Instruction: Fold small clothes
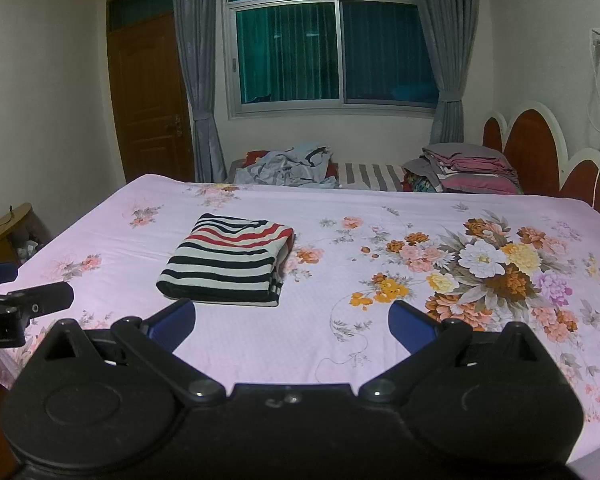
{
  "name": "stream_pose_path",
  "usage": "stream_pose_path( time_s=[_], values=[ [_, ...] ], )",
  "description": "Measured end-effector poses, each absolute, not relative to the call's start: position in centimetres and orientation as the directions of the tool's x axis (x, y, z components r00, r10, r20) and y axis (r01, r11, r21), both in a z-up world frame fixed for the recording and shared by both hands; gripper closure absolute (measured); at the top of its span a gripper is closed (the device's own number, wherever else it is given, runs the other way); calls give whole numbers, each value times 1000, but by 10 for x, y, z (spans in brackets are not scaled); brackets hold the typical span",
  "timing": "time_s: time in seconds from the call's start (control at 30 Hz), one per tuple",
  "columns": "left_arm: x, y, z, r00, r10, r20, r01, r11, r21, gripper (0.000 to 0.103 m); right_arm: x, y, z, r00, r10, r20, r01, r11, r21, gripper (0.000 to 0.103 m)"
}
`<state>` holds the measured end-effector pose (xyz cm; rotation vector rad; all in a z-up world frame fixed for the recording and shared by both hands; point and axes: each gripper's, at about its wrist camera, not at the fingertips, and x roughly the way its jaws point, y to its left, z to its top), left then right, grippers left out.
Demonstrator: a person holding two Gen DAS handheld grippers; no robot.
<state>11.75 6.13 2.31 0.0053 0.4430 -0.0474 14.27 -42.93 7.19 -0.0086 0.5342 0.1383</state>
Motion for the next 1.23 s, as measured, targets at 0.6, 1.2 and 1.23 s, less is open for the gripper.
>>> stream_pose_path(
  time_s=[0.6, 1.2, 1.23],
  values=[
    [114, 65, 23, 911, -37, -412, 36, 999, -10, 0, 144, -426, 69, 849, 137, -511, -143, 989, 27, 0],
    [114, 63, 23, 914, -30, -404, 35, 999, 6, 0, 147, -428, 67, 842, 159, -516, -167, 985, 32, 0],
    [114, 63, 24, 914, -27, -405, 32, 999, 7, 0, 147, -427, 67, 841, 161, -517, -170, 985, 32, 0]
  ],
)
